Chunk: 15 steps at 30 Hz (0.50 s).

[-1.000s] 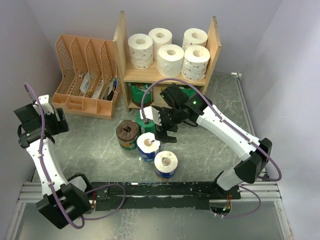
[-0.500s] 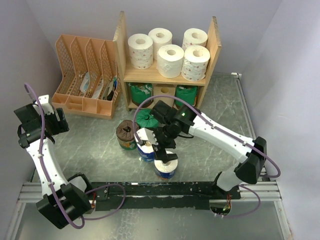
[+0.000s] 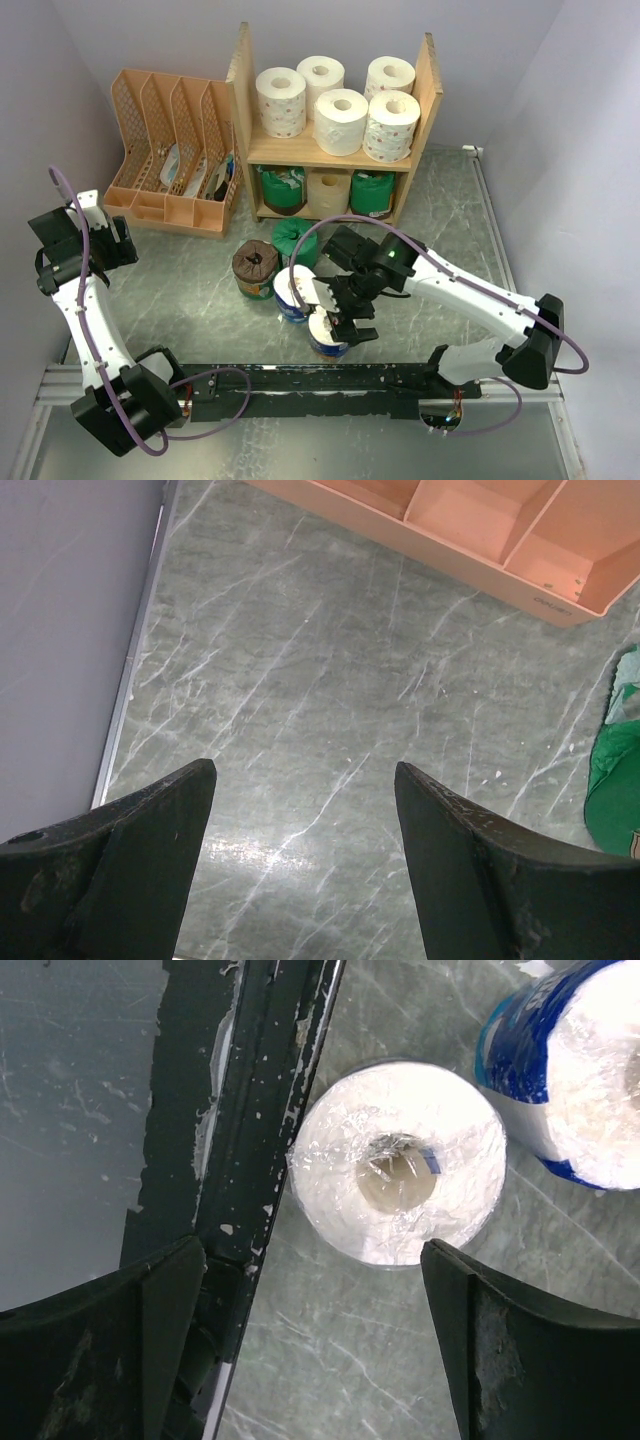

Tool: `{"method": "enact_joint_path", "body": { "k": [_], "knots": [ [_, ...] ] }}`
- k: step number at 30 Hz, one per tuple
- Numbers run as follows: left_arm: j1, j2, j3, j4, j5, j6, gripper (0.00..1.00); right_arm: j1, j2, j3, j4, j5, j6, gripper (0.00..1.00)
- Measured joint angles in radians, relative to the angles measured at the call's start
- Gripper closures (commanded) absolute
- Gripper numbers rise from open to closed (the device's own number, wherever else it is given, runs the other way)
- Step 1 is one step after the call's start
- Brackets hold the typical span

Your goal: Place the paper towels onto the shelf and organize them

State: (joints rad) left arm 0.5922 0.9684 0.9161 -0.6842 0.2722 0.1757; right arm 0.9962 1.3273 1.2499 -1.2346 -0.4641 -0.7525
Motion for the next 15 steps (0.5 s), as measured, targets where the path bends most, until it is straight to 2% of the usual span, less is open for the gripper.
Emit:
{"method": "enact_joint_path", "body": {
  "k": [15],
  "knots": [
    [0.001, 0.006, 0.000, 0.000, -0.024, 0.000, 0.16, 0.059, 0.014, -0.085, 0.105, 0.043, 0.014, 0.09]
  ]
}}
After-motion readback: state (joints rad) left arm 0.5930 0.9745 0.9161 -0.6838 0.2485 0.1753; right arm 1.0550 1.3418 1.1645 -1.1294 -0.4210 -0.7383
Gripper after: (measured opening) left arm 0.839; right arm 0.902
